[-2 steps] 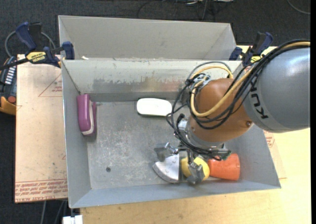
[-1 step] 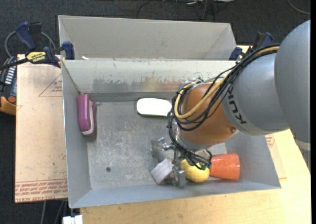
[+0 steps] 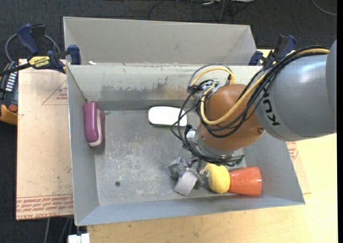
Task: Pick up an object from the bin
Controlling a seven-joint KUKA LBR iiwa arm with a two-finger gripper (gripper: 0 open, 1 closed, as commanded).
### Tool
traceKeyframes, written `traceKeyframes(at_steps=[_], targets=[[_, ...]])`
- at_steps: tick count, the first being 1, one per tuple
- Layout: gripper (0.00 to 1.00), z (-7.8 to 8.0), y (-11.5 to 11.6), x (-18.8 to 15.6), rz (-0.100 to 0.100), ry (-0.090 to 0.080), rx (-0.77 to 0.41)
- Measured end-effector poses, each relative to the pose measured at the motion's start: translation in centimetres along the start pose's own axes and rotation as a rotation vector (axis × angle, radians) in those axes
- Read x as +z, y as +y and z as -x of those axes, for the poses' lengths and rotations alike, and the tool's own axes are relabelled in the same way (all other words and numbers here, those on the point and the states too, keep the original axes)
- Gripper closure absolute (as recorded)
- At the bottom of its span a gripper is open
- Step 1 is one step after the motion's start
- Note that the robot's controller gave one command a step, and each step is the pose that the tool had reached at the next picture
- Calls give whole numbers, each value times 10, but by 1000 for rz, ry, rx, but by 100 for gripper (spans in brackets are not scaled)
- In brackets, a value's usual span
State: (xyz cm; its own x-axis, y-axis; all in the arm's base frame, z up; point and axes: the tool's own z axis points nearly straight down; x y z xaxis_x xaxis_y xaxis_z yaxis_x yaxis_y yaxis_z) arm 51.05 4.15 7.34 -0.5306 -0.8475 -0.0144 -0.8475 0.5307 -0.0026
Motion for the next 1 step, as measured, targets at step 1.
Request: traceKeyframes(at_steps=[1], targets=[[100, 0, 0, 0, 0, 0, 1]])
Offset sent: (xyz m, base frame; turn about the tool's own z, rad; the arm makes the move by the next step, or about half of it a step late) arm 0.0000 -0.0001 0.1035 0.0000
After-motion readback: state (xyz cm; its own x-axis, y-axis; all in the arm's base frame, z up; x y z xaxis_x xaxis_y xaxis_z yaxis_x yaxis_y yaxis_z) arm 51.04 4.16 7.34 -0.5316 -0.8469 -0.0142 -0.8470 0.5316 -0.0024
